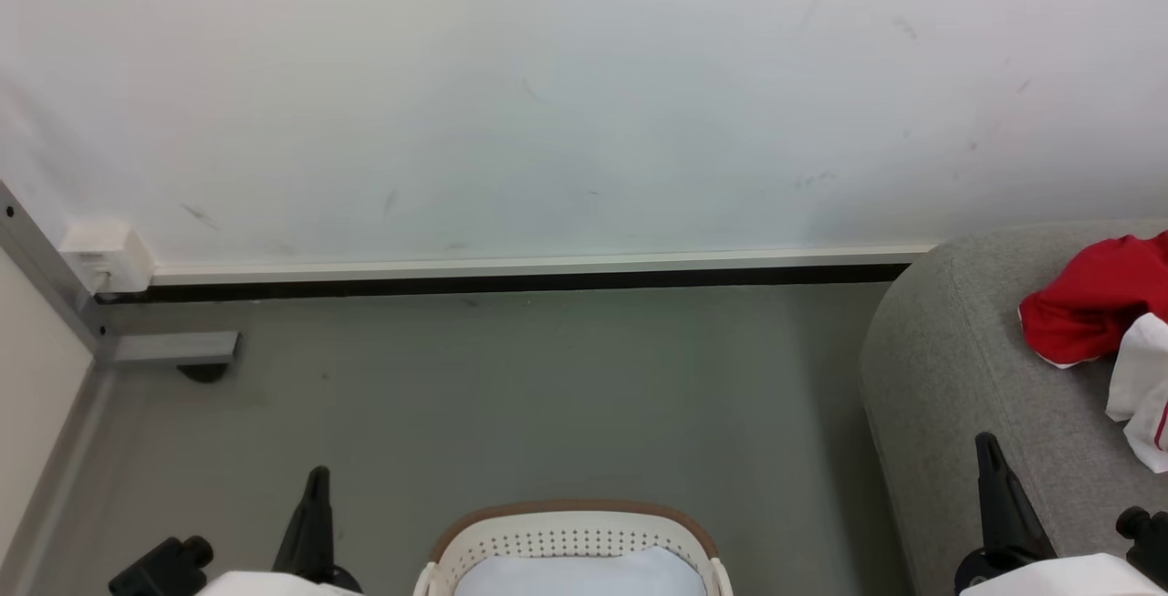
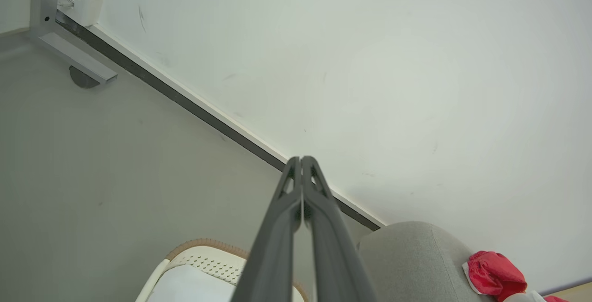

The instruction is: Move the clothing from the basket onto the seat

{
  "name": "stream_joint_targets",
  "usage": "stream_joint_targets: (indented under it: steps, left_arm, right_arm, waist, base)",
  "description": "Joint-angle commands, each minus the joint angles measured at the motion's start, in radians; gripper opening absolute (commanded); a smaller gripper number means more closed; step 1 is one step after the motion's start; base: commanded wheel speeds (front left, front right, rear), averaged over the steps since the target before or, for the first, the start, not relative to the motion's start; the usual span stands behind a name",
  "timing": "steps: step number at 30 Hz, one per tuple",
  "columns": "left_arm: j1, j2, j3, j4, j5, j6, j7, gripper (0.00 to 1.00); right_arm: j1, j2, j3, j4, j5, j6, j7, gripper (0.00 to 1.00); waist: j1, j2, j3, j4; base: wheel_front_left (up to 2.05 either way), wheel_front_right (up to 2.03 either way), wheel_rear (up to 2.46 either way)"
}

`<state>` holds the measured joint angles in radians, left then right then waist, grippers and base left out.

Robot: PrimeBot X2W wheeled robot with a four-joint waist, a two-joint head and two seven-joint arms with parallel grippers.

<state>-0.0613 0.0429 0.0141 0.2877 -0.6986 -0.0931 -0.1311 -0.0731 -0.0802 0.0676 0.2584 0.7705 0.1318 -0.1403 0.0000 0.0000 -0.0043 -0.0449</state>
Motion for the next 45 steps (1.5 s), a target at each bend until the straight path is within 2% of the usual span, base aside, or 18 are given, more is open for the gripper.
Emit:
stream_joint_targets:
  steps: [1, 22, 45]
  left_arm:
    - [-0.025, 0.005, 0.008, -0.016, -0.045, -0.006, 0.011, 0.0]
    - [-0.036, 0.007, 0.037, -0.024, -0.311, -0.016, 0.083, 0.0]
    - [-0.046, 0.008, 0.063, -0.03, -0.534, -0.025, 0.145, 0.0]
  right_arm:
    - [-0.023, -0.002, -0.01, -0.015, 0.045, 0.0, 0.01, 0.0]
    - [-0.031, 0.0, -0.054, -0.015, 0.295, -0.001, 0.078, 0.0]
    - [-0.038, 0.004, -0.094, -0.015, 0.507, -0.001, 0.137, 0.0]
  waist:
    - [0.0, 0.0, 0.0, 0.001]
    - [0.0, 0.0, 0.001, 0.011]
    - [0.0, 0.0, 0.002, 0.021]
  base:
    - [0.0, 0.0, 0.0]
    - [0.0, 0.0, 0.0]
    - [0.0, 0.0, 0.0]
